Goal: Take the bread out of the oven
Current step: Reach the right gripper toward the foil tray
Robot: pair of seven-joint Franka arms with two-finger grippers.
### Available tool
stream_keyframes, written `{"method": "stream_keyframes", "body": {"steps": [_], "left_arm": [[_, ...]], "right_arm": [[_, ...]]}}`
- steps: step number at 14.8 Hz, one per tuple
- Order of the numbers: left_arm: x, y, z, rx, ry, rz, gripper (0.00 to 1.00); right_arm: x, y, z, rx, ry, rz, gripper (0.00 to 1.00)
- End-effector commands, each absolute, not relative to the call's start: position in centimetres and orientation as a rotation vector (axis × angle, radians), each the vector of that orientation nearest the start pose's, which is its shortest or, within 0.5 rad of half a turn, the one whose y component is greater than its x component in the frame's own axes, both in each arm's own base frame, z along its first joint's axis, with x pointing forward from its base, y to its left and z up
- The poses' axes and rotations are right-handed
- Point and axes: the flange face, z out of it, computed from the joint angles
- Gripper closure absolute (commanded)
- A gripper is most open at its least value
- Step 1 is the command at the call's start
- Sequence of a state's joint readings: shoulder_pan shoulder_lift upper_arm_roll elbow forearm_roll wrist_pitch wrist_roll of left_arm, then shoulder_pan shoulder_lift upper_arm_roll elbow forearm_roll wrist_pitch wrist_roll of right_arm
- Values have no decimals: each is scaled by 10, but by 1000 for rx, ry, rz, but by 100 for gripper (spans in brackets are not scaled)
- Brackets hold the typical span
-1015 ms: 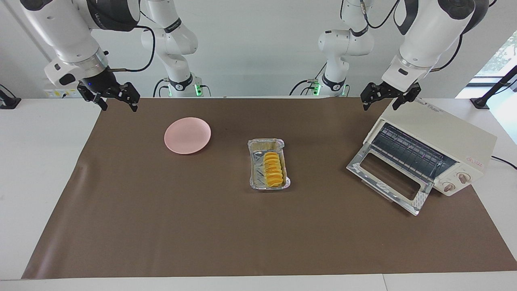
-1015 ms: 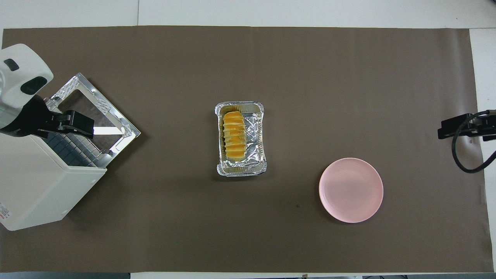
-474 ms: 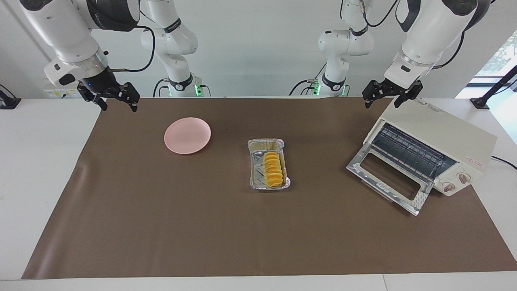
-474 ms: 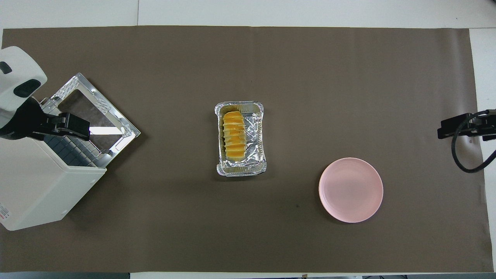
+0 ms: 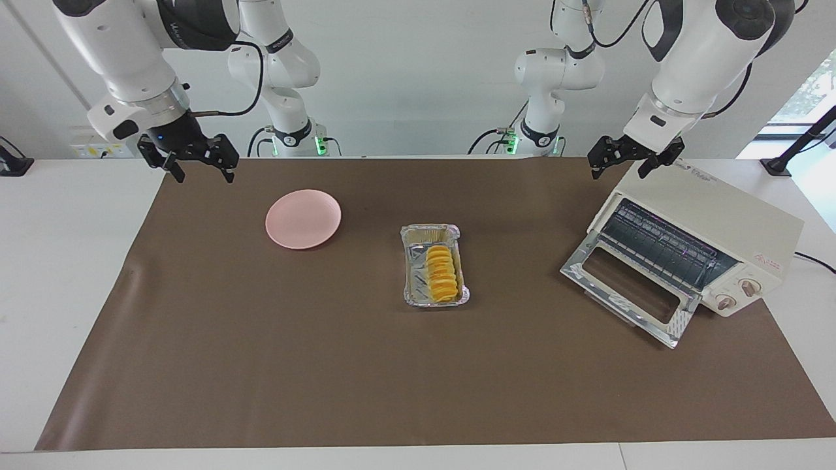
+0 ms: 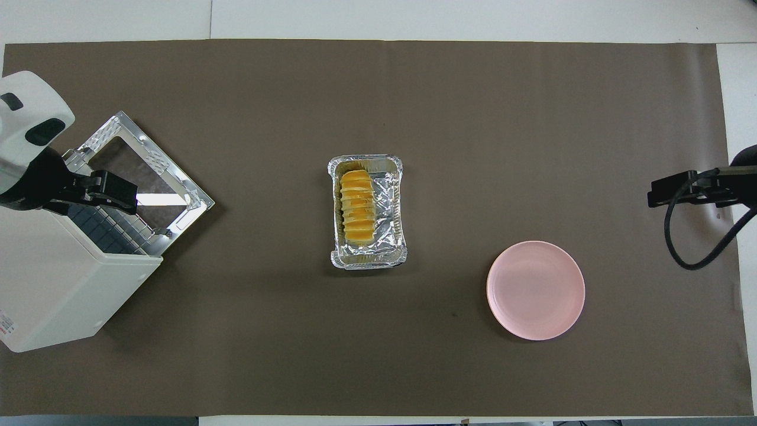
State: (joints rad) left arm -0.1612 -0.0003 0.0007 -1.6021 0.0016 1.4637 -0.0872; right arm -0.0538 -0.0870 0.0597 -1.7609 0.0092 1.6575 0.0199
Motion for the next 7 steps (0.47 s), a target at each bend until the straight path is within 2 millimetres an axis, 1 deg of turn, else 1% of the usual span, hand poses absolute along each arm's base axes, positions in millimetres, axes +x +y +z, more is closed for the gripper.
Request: {"method": "stream_keyframes", "body": {"steps": [1,2,3,5,6,7], "left_arm": [[537,-85,603,-3131,126,228,0],[535,-84,602,-3129,129,244,0],[535,-85,600,-3125,133,268,0],[532,-85,601,-3126,136,271,0],[531,-87,601,-3126,138,259,0],[532,-88,604,-3127,141,247,0]], "right_arm": [[511,76,555,-3131,56,-23,0],[510,101,545,-3125,81,-38,0],[510,129,534,-3124,65,-27,0],[510,174,508,-3128,66,13,0],[509,201,494,-3116,91,21,0],[505,223,480,-3097,99,28,0]]}}
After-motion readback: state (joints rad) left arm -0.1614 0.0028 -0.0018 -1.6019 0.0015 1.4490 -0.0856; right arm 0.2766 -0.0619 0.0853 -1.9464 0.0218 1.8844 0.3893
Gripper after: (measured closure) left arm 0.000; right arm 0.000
